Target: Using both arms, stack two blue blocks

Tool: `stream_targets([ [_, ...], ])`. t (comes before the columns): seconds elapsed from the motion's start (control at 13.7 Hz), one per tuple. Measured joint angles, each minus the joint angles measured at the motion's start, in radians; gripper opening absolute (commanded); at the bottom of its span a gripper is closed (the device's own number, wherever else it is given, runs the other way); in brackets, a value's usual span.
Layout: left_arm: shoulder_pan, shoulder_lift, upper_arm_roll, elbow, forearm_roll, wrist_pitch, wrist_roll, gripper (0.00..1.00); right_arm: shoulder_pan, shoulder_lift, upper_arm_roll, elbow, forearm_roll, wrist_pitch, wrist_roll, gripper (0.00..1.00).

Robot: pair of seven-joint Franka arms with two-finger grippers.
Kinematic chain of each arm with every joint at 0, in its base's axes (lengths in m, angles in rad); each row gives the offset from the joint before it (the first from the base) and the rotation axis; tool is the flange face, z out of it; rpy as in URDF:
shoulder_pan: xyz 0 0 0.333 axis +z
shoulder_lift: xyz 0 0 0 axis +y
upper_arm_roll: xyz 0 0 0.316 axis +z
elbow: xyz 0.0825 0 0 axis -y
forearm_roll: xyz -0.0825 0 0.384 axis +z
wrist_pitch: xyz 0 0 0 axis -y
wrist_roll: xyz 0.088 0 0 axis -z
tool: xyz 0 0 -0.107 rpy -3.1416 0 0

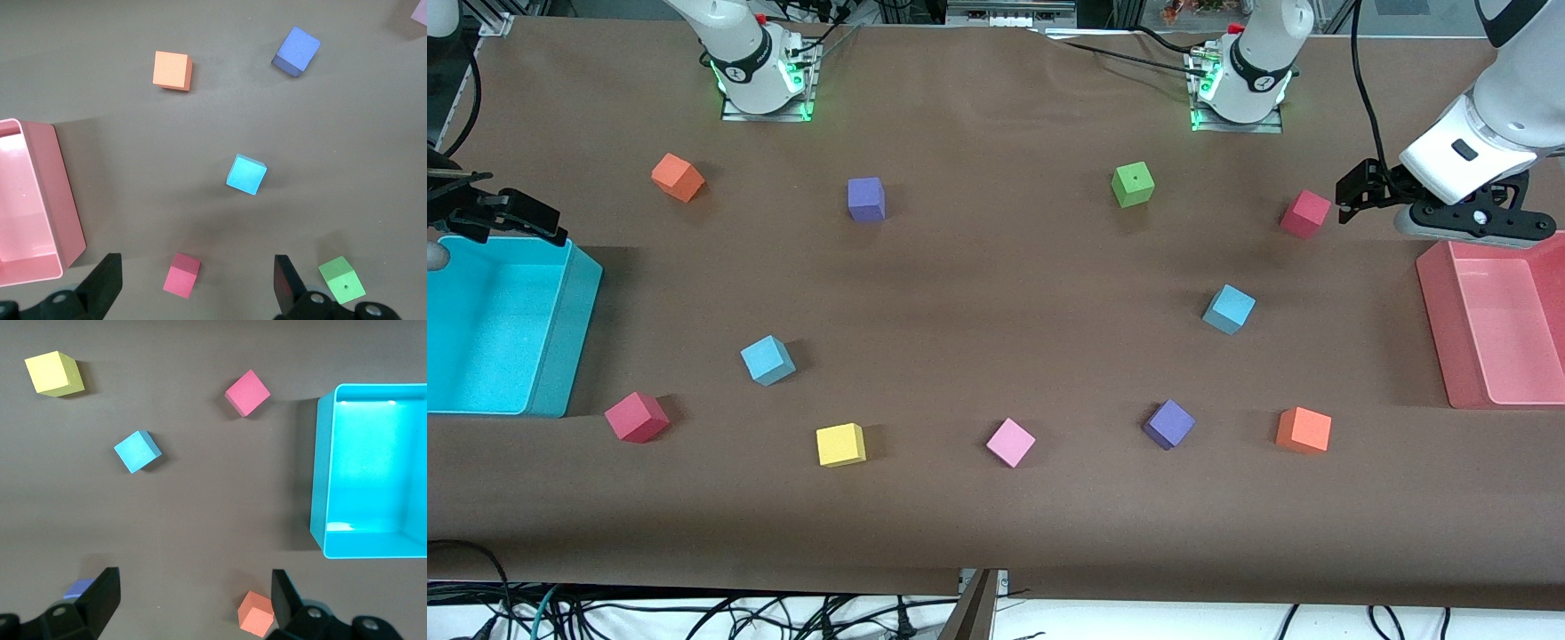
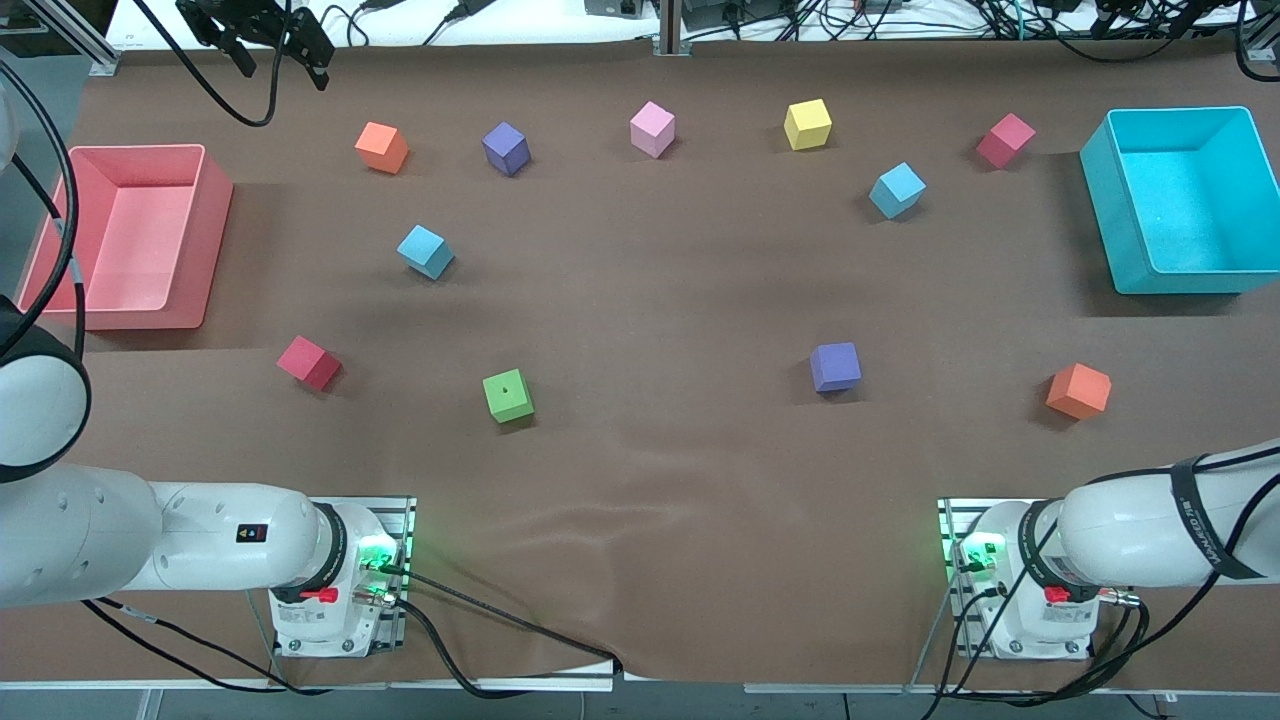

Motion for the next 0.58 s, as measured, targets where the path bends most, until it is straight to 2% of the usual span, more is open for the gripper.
stream_targets([
  [0.58, 0.009, 0.008, 0.01, 0.0, -0.015, -0.015, 0.0, 1.0, -0.001, 0.015, 0.0, 0.008, 0.0, 0.0, 0.0, 1.0],
])
